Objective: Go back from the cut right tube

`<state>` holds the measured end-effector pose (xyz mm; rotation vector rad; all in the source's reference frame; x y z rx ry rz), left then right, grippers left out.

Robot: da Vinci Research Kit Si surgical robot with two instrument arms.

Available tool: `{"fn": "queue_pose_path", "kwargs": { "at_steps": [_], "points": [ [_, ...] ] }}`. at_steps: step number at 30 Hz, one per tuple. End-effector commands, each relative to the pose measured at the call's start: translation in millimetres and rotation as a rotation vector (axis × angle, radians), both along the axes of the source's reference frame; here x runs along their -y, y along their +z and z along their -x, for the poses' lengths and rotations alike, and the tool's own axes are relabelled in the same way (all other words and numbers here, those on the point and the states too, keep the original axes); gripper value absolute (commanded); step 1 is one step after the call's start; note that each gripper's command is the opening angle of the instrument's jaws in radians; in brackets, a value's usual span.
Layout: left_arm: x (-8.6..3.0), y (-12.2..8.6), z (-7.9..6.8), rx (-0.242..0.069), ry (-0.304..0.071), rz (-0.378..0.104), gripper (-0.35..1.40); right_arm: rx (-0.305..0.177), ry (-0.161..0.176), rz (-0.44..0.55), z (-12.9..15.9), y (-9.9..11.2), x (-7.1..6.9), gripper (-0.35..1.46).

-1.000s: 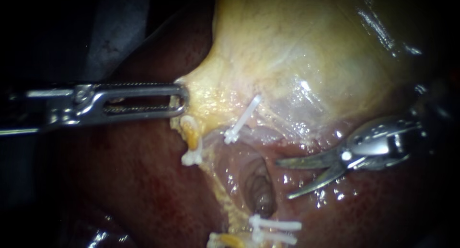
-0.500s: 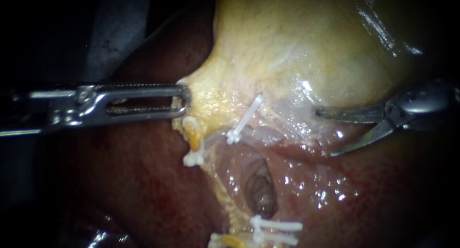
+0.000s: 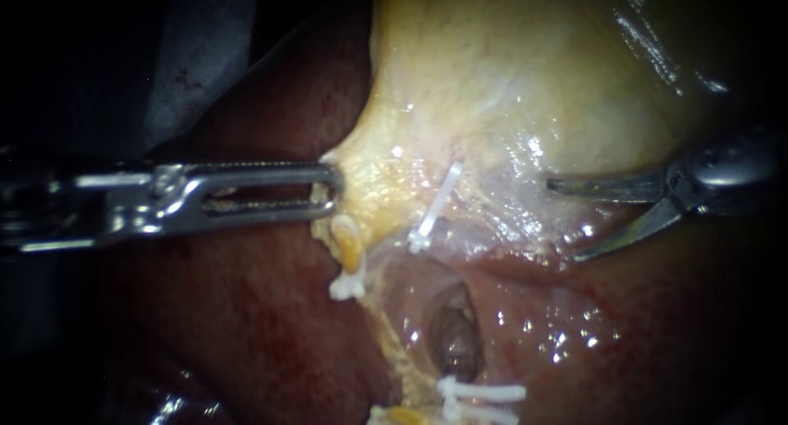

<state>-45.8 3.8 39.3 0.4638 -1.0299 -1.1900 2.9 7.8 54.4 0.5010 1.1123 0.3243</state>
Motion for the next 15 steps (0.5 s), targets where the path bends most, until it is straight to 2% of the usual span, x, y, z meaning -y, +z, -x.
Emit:
{"fn": "queue_pose_path", "kwargs": {
  "at_steps": [1, 5, 9, 15],
  "points": [
    [0.3, 0.2, 0.5, 0.003, 0.002, 0.002, -0.35, 0.000, 0.000, 0.000, 0.0, 0.1, 0.0, 0.66],
    [1.4, 1.0, 2.5, 0.007, 0.019, 0.002, -0.35, 0.000, -0.001, 0.001, 0.2, 0.1, 0.0, 0.66],
    [2.1, 1.5, 3.9, 0.006, 0.029, 0.002, -0.35, -0.001, -0.001, 0.001, 0.4, 0.2, 0.0, 0.66],
    [2.8, 1.9, 4.9, 0.009, 0.040, 0.002, -0.35, -0.001, -0.002, 0.001, 0.5, 0.2, 0.0, 0.66]
  ]
}}
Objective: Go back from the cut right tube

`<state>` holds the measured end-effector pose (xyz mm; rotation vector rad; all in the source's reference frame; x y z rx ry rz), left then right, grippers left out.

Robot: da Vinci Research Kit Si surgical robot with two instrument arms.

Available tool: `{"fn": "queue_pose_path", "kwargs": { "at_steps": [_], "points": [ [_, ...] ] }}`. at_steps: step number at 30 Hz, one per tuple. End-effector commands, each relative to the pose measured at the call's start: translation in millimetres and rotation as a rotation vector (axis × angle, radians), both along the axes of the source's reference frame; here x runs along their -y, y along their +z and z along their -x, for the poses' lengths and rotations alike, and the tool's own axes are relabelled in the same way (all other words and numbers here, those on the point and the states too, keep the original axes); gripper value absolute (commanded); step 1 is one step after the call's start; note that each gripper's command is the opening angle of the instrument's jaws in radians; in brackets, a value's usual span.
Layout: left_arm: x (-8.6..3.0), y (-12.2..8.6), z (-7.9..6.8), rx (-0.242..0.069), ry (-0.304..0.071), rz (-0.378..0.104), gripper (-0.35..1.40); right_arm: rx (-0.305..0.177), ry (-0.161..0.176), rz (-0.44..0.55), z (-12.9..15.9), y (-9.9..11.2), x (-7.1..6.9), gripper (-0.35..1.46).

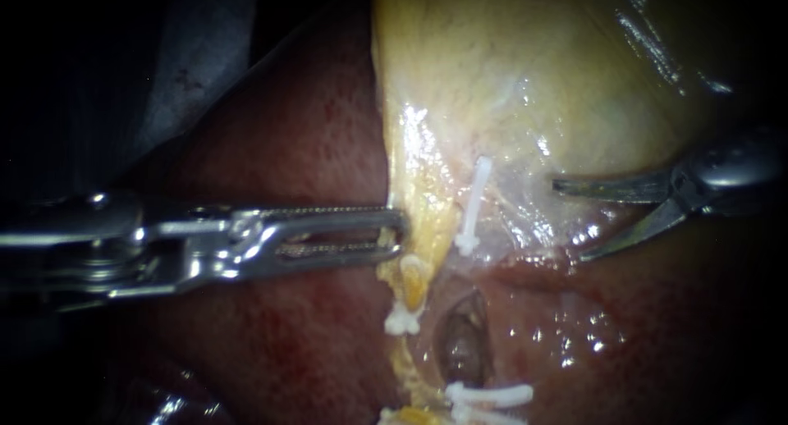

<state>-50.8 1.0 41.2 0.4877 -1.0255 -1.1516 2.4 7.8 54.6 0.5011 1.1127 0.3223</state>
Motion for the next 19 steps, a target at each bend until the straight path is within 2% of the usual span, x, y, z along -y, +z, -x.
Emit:
{"fn": "queue_pose_path", "kwargs": {
  "at_steps": [1, 19],
  "points": [
    [0.0, 0.0, 0.0, 0.001, 0.002, 0.000, -0.35, 0.000, 0.000, 0.000, 0.0, 0.0, 0.0, 0.66],
    [0.0, 0.0, 0.0, -0.001, 0.005, -0.001, -0.35, 0.000, 0.000, 0.000, 0.0, 0.0, 0.1, 0.66]
  ]
}}
